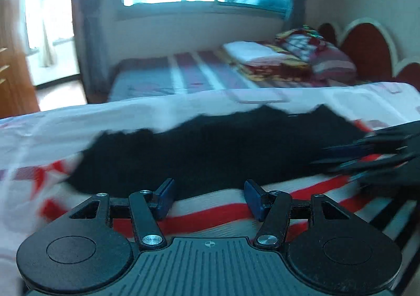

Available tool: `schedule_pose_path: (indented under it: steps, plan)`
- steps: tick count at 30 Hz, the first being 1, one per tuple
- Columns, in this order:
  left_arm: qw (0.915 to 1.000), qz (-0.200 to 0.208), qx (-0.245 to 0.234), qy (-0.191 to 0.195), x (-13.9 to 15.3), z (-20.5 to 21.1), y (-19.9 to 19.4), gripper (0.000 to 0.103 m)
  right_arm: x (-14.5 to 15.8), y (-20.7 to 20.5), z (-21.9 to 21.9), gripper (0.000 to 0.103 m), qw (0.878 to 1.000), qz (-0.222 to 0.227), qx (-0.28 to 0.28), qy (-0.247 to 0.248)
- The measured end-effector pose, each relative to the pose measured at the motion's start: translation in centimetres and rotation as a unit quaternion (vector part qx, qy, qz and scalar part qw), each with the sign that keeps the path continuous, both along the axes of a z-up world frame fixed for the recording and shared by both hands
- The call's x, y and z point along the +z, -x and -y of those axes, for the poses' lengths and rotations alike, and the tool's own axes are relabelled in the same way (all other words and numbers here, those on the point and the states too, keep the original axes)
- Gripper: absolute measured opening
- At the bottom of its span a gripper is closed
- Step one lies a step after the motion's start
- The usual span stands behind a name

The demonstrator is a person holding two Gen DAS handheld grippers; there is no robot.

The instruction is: Fold small clothes

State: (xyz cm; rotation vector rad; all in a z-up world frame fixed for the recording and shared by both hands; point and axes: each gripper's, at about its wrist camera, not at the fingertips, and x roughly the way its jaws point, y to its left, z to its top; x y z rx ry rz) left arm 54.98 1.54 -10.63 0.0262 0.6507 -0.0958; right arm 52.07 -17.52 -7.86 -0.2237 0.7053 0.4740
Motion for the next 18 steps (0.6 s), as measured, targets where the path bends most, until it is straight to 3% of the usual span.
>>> schedule_pose_path:
  steps: [3,5,7,9,12,16,18]
  plan:
    - [0.9974,0.012,0.056,-0.044,-0.5,-4.4,1.9,0.058,0.4,0.1,4.1,0.016,0.998,0.008,-0.054,0.024]
    - [0.9975,0.014,0.056,-0.040,-0.9,-6.7,3.3,0.058,0.6,0.2,7.9,0.016,0.995,0.012,-0.098,0.020]
    - [0.9976,0.016,0.051,-0.043,-0.5,-7.1,3.6,0.058,0.7,0.5,9.2,0.016,0.995,0.005,-0.097,0.010]
    - [0.9967,0.022,0.070,-0.036,0.6,-6.5,4.1,0.058,1.1,1.0,8.0,0.021,0.995,0.016,-0.095,0.031]
    - [0.9977,0.058,0.034,0.002,2.5,-3.3,5.6,0.058,2.5,3.5,5.7,0.030,0.996,0.037,-0.077,-0.004]
    - [0.9990,0.031,-0.030,0.015,1.4,2.4,5.8,0.058,2.1,5.3,1.0,0.027,0.999,0.009,-0.019,-0.030]
    - [0.9990,0.008,-0.044,0.001,0.1,3.9,6.6,0.058,1.4,5.8,-0.8,0.028,1.000,-0.006,-0.009,-0.027]
